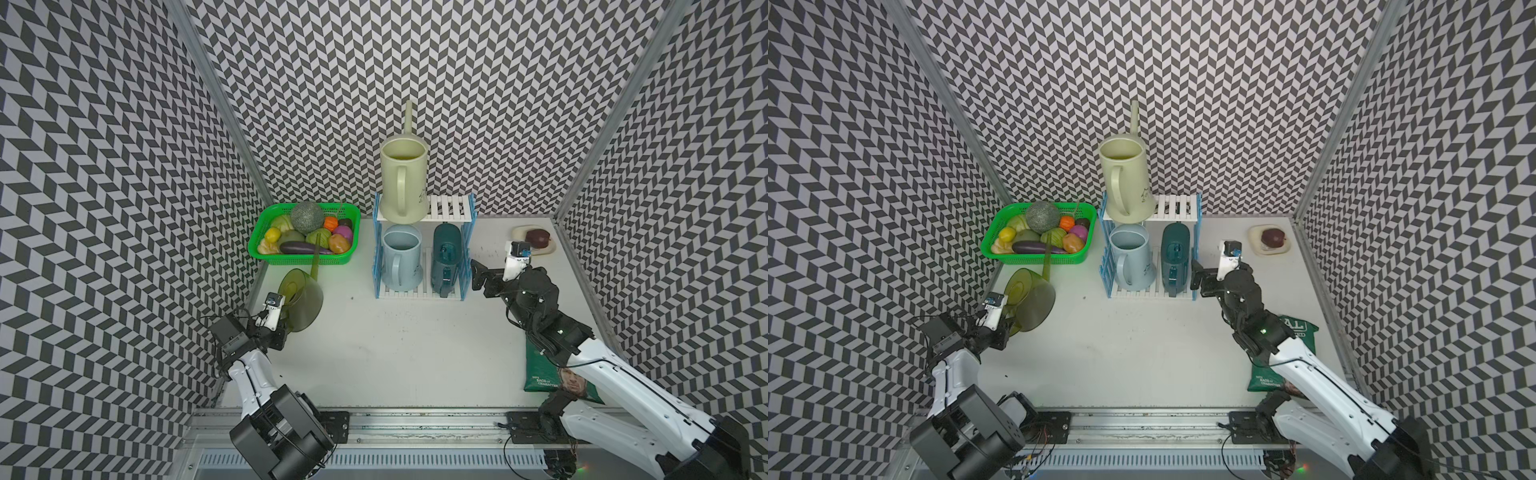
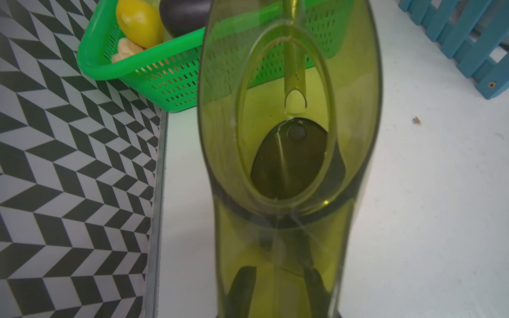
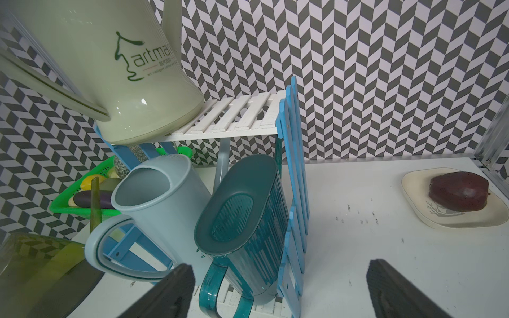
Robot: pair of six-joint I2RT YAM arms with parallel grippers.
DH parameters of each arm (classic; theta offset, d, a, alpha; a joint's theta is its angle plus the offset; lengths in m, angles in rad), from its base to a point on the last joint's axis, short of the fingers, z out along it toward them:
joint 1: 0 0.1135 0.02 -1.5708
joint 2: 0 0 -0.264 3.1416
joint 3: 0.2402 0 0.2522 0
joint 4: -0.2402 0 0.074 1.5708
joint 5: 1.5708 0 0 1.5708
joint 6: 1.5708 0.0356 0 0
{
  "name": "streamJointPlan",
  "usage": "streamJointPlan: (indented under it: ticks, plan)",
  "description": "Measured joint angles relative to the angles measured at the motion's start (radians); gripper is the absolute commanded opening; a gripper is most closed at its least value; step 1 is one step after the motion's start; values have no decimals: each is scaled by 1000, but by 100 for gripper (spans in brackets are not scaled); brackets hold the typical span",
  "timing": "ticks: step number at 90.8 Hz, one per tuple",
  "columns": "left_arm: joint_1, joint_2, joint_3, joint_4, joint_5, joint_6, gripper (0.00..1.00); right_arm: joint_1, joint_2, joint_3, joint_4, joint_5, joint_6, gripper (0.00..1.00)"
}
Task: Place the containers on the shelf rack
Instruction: 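Pick up a container from the center of the board.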
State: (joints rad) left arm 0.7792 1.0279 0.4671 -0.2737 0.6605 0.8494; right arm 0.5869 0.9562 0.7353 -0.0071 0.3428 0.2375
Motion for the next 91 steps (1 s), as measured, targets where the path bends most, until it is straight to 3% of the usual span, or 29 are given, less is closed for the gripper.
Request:
streamJointPlan:
  ticks: [5, 21, 33, 60, 91]
  plan:
    - [8, 2, -9, 23, 16, -10, 29, 0, 0, 0, 0, 0, 2, 100]
    - [32, 20, -15, 56, 52, -13, 8, 0, -2, 0, 0, 0, 7, 100]
    - [53, 26, -7, 34, 77, -5, 0, 0, -7, 0, 0, 1, 9, 100]
    - [60, -18, 144, -178, 118, 5, 0, 0, -28, -11, -3, 4, 10, 100]
    - [59, -38, 509, -467, 195, -67, 0, 0, -58, -28, -8, 6, 10, 100]
